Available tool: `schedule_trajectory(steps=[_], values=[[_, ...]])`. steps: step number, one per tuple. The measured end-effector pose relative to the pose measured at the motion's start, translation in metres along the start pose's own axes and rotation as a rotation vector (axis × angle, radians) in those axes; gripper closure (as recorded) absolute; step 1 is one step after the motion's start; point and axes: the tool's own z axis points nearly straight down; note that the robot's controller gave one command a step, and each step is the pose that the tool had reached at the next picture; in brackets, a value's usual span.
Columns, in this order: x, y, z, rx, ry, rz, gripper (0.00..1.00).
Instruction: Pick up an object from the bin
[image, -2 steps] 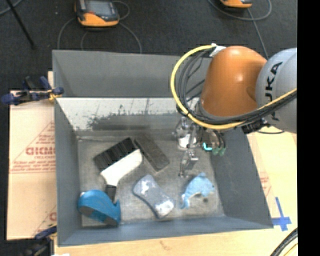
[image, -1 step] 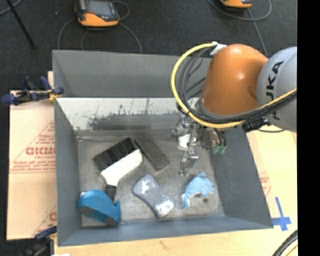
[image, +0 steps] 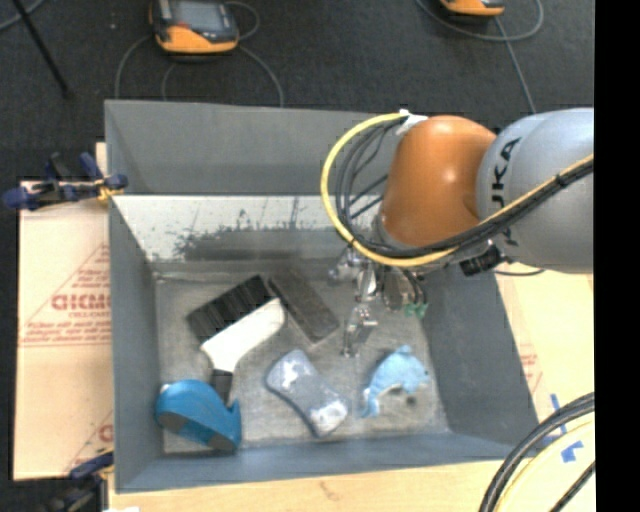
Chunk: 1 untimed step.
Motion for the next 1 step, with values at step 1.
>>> schedule_trajectory(steps=[1], values=[[-0.031,0.0012,0.026,-0.003,0.007,0.033,0.0]])
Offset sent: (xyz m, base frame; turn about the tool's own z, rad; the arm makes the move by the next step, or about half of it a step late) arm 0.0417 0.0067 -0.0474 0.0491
